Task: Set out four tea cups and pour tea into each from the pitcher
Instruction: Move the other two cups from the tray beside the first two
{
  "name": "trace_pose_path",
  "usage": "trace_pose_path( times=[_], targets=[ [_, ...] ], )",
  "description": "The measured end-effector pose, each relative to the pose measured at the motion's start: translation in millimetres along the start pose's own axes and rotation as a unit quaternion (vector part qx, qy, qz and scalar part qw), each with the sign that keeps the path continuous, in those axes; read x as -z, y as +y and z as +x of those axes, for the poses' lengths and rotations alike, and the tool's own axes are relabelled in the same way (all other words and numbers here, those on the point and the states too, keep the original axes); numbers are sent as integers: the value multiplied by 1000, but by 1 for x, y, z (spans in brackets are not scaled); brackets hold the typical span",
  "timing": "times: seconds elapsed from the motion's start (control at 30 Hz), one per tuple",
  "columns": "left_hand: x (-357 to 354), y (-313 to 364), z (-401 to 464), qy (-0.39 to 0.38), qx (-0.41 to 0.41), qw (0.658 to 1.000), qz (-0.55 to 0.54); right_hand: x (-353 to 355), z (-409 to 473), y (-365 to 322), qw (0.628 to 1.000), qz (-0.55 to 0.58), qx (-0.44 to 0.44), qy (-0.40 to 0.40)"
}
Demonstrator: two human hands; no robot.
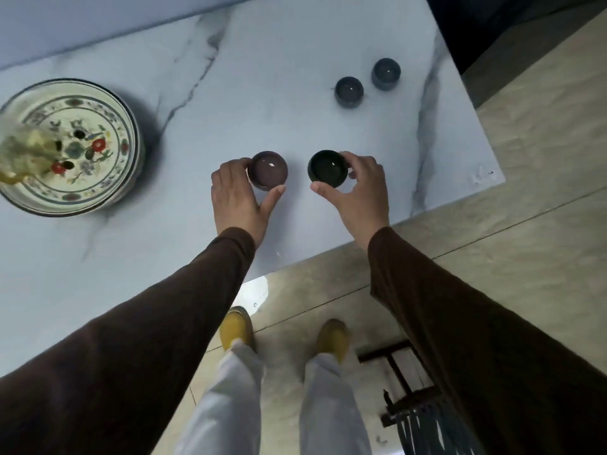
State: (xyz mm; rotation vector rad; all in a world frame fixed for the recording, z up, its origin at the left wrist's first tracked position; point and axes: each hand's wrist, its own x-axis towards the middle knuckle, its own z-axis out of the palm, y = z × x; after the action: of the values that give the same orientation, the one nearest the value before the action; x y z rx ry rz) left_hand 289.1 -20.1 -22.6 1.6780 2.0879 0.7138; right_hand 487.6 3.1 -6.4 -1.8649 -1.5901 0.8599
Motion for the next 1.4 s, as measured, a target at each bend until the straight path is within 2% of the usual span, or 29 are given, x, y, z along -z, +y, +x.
trace_pose_path(
  times=[0.23, 0.67, 1.13, 1.4],
  targets=[
    [-53, 61, -4, -32, -9, 999, 11, 61, 22, 58, 1000, -5, -8, -1],
    [-118, 98, 55, -74, -14, 997, 31, 88, 119, 100, 999, -37, -34, -7],
    [-183, 142, 78, -64, 80, 993, 66, 103, 209, 153, 990, -60, 66, -111],
    [-195, 153, 87, -68, 91, 991, 67, 100, 226, 161, 988, -72, 77, -116]
  ],
)
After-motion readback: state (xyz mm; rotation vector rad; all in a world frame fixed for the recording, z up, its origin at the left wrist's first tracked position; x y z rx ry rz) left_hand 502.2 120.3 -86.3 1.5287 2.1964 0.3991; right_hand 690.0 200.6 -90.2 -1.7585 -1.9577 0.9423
